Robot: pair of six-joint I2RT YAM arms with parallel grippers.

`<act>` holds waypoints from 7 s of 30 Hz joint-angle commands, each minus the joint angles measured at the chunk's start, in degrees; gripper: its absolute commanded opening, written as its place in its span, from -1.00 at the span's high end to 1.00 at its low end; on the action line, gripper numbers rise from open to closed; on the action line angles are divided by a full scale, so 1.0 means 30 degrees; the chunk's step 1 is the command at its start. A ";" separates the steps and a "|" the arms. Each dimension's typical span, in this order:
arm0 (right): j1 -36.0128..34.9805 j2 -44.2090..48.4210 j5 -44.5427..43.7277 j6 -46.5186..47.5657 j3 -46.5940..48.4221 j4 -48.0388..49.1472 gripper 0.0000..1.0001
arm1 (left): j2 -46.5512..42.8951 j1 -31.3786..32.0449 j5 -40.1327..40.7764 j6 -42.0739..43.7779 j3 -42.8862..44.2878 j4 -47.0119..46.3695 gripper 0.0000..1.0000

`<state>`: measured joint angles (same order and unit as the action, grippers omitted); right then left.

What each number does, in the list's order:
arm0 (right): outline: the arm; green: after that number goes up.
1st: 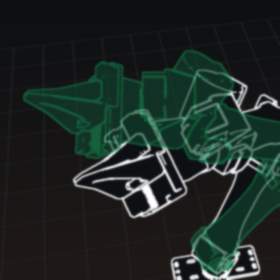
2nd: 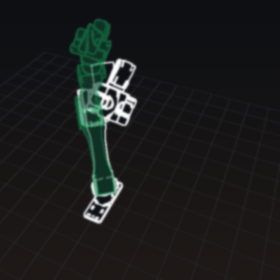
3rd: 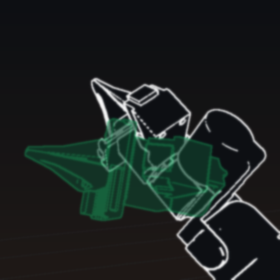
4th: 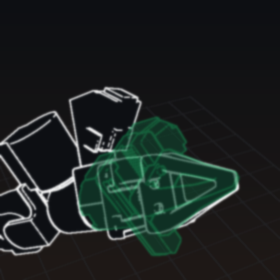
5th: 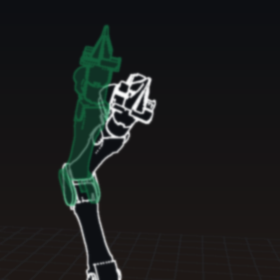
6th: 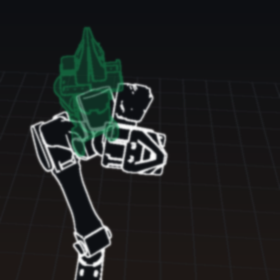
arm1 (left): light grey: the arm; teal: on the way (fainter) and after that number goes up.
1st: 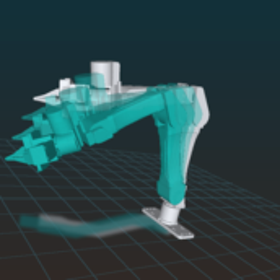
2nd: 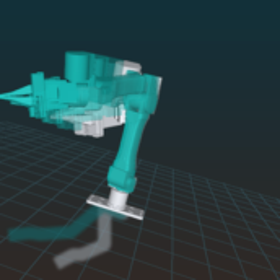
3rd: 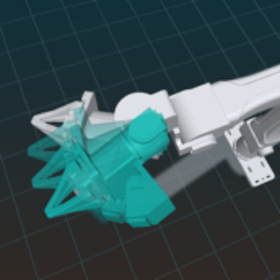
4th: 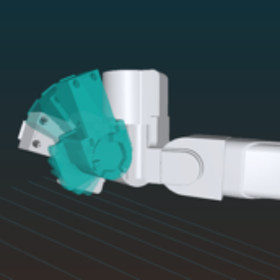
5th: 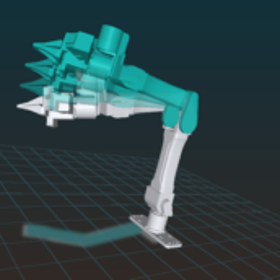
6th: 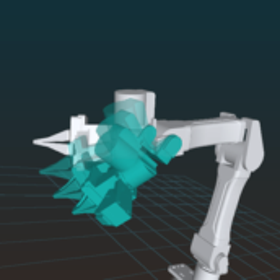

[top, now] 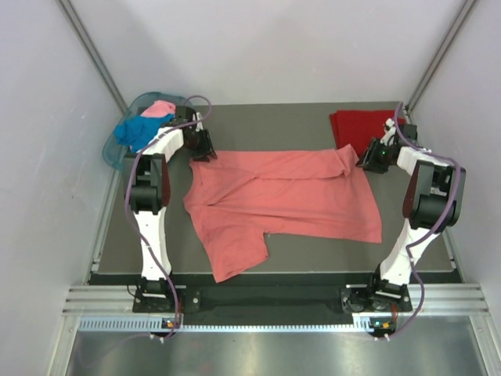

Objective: Fold and stack the t-shirts
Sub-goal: Fold the tshirt

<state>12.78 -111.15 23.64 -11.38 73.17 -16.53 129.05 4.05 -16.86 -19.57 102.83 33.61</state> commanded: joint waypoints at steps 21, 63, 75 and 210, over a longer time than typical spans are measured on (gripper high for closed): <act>0.0751 0.3065 -0.5533 -0.3235 -0.5051 0.1559 1.00 | 0.1192 -0.0062 0.2631 0.0489 0.1732 0.0136 0.15; -1.1636 0.9864 -0.7945 -0.2772 -0.6925 -0.3049 0.28 | -1.3367 0.2106 0.7583 -0.1442 -1.3530 0.1751 0.10; -1.6094 0.7578 -0.9109 -0.3385 -0.7863 -0.0554 0.27 | -1.3106 0.1871 0.7583 -0.3700 -1.5993 0.0840 0.11; -0.5694 0.2922 -0.7762 -1.2907 -0.4409 0.2904 -0.01 | -0.8331 0.2545 0.3072 -0.0390 -0.3630 0.0722 0.09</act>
<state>-3.27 -101.30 1.26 -48.71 58.87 -10.87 105.78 11.75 -7.29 -20.82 91.77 38.02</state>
